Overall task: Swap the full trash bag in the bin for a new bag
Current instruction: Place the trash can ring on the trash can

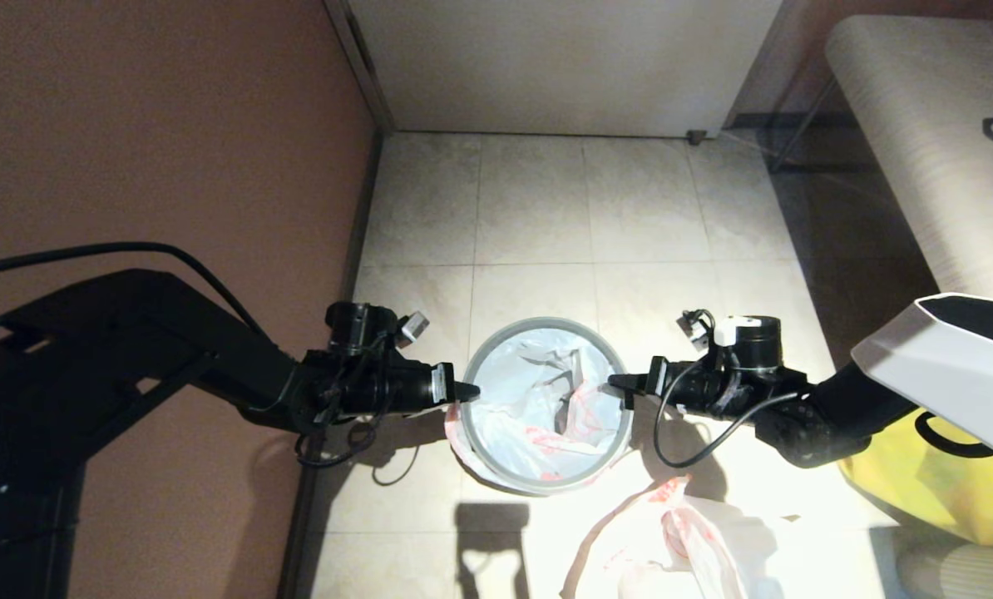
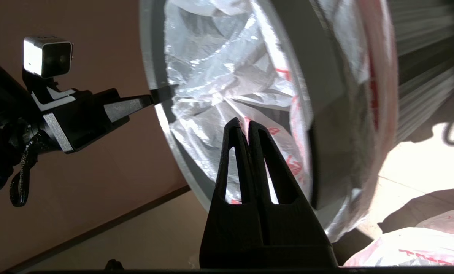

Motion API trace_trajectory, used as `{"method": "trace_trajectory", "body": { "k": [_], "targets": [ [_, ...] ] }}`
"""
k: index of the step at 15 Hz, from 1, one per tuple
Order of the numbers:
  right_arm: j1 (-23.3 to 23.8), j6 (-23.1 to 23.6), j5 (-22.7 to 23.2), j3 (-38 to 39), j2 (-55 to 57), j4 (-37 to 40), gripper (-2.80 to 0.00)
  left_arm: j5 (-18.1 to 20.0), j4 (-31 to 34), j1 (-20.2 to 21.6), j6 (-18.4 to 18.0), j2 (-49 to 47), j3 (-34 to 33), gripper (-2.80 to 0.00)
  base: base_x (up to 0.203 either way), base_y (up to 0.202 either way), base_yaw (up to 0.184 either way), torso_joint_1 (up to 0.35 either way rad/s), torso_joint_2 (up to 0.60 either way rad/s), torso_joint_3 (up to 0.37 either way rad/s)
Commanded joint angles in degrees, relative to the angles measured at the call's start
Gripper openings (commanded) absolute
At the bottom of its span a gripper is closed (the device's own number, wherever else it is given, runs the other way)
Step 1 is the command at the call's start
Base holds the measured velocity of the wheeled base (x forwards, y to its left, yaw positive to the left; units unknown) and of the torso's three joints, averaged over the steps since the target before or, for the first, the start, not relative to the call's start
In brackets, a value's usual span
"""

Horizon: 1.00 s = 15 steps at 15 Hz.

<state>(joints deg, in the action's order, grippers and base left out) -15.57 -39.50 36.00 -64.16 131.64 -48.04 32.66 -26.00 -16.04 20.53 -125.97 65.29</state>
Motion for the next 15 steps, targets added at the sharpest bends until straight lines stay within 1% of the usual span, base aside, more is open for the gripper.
{"method": "trace_trajectory", "body": {
  "k": [1, 6, 8, 9, 15],
  "targets": [
    [0.7, -0.2, 0.4, -0.4, 1.9, -0.4, -2.80, -0.9, -0.2, 0.3, 0.1, -3.1, 1.5, -2.80, 0.000, 0.000, 0.000, 0.000, 0.00, 0.000],
    [1.4, -0.1, 0.4, -1.5, 4.4, -0.5, -2.80, -1.5, -0.1, 0.3, 0.2, -4.5, 2.4, -2.80, 0.000, 0.000, 0.000, 0.000, 0.00, 0.000],
    [1.3, -0.1, 0.4, -2.1, 4.6, -0.4, -2.80, -3.5, -0.1, 0.2, 0.1, -5.1, 3.1, -2.80, 0.000, 0.000, 0.000, 0.000, 0.00, 0.000],
    [1.3, -0.1, 0.4, -2.7, 5.4, -0.4, -2.80, -3.7, -0.1, 0.2, 0.2, -5.3, 3.1, -2.80, 0.000, 0.000, 0.000, 0.000, 0.00, 0.000],
    [1.4, -0.1, 0.3, -3.9, 6.7, -0.3, -2.80, -3.7, -0.1, 0.2, 0.3, -5.0, 3.2, -2.80, 0.000, 0.000, 0.000, 0.000, 0.00, 0.000]
  ]
}}
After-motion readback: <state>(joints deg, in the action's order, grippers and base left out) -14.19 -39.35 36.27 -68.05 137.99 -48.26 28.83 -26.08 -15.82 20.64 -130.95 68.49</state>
